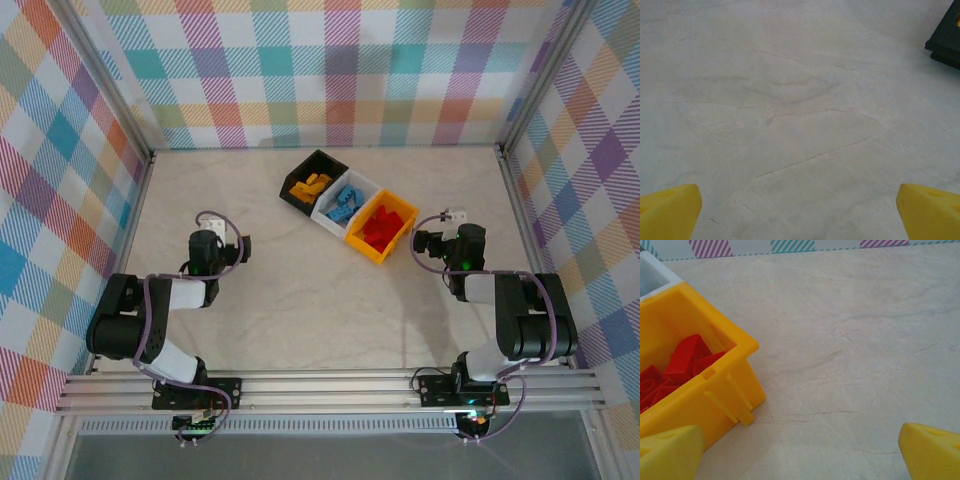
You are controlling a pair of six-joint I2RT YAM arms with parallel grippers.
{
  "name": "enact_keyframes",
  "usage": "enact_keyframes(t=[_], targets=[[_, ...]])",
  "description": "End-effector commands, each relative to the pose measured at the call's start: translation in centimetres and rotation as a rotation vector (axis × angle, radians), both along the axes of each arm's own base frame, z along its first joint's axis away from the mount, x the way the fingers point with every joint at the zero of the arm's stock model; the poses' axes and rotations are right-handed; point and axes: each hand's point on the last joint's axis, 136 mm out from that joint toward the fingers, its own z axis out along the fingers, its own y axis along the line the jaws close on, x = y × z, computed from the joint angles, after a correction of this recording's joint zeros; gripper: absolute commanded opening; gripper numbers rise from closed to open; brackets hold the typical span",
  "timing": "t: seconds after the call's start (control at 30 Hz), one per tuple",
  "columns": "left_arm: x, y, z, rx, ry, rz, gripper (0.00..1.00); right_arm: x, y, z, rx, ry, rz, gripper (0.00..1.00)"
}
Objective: Sort the legos into containers by color
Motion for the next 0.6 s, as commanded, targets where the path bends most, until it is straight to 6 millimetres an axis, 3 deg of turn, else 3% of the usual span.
enact_keyframes(t=[0.0,0.13,0.57], targets=[[0.5,-0.1,0.9,-0.029,-0.066,-0.017,1.00,0.1,0.2,0.4,0.013,-0.038,0.016,1.00],[0.7,0.8,0.7,-0.046,-0.050,0.026,1.00,-0.2,0.6,0.5,0.014,-0.059,0.040,1.00],[0.7,0.8,0.8,-0.050,-0.052,0.024,1.00,-0.1,0.3,0.5,0.029,-0.050,0.036,1.00]])
